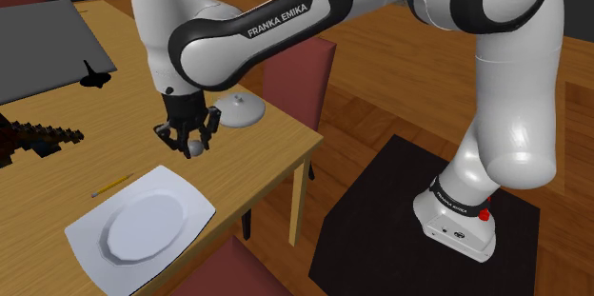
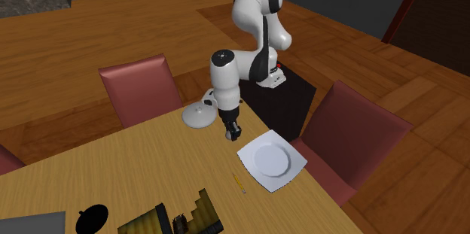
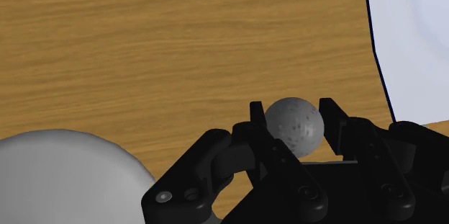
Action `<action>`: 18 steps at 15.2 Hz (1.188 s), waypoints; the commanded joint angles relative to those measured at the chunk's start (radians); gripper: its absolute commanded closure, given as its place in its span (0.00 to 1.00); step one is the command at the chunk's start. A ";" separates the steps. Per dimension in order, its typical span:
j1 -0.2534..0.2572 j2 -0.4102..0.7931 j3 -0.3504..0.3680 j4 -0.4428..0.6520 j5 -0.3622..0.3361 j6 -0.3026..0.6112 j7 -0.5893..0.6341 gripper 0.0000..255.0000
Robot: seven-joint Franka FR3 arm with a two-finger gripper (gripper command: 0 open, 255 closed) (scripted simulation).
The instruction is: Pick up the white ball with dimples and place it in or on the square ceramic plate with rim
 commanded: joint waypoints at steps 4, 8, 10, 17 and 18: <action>0.000 -0.019 0.006 0.041 0.010 -0.059 -0.002 1.00; 0.001 -0.031 0.010 0.079 0.016 -0.107 -0.004 1.00; 0.002 -0.035 0.012 0.100 0.019 -0.132 -0.005 1.00; 0.065 -0.006 0.023 0.187 0.000 -0.188 0.060 1.00; 0.087 0.008 0.025 0.207 -0.008 -0.195 0.082 1.00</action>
